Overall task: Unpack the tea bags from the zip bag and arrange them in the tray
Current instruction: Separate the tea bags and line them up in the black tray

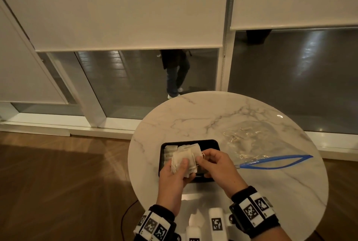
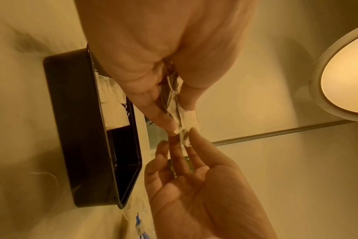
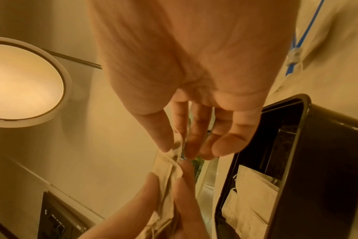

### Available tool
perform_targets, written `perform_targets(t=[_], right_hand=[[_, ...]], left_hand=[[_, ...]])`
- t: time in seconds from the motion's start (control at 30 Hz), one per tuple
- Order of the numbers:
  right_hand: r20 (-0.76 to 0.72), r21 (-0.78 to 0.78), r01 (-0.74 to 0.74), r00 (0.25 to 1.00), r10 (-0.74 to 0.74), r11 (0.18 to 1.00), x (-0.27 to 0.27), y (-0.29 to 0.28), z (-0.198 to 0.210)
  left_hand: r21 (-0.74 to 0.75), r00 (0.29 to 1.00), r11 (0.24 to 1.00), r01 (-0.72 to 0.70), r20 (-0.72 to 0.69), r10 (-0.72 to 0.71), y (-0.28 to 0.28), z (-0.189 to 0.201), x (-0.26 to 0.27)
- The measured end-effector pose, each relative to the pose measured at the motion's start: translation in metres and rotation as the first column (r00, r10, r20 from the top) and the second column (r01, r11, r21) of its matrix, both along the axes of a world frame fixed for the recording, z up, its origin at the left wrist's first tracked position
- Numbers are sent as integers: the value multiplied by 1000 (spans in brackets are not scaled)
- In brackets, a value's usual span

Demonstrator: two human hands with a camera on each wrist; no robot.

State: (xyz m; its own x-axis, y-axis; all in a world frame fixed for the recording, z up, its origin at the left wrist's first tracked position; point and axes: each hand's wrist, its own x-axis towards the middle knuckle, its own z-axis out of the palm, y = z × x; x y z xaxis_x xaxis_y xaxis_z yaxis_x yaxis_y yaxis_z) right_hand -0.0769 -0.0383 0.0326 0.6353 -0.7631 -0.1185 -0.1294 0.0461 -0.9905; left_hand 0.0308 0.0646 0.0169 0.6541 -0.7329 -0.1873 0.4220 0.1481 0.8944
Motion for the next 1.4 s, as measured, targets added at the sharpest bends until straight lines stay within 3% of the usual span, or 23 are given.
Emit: perform_targets(t=[0.13,0.37,0.47,0.57,0.67,0.77,0.87,1.07,1.4], right_hand=[[17,1,84,996,-84,996,1,-1,-4],[62,167,265,958,-278,950,4,-11,-13],[3,127,315,948,-318,940,6,-20,-20],[-167,-81,245,952,-256,966,16,-34,-33],[-341,-240,54,930,-136,969,29,-46,-46],[-488,-327,-130,872,-49,936,44,-51,-53],[-574,-335,-221,819,-12,916,59,-53,-58],[-640,-325,-209,767,-52,922,79,-57,-68],[-609,-313,-106,785,-113,944,93,-49,-78]], left_hand=[[11,999,999,-36,10,36,0,-3,3],[86,979,976,-202,6,202,7,-14,23],[114,966,959,-259,12,259,13,-21,35],[129,956,947,-293,34,291,17,-27,44],[145,956,945,-292,44,289,18,-31,47],[165,960,945,-281,60,275,19,-35,47],[187,963,944,-271,64,264,19,-38,47],[218,961,937,-274,87,261,18,-42,48],[251,965,932,-261,83,248,20,-45,49]])
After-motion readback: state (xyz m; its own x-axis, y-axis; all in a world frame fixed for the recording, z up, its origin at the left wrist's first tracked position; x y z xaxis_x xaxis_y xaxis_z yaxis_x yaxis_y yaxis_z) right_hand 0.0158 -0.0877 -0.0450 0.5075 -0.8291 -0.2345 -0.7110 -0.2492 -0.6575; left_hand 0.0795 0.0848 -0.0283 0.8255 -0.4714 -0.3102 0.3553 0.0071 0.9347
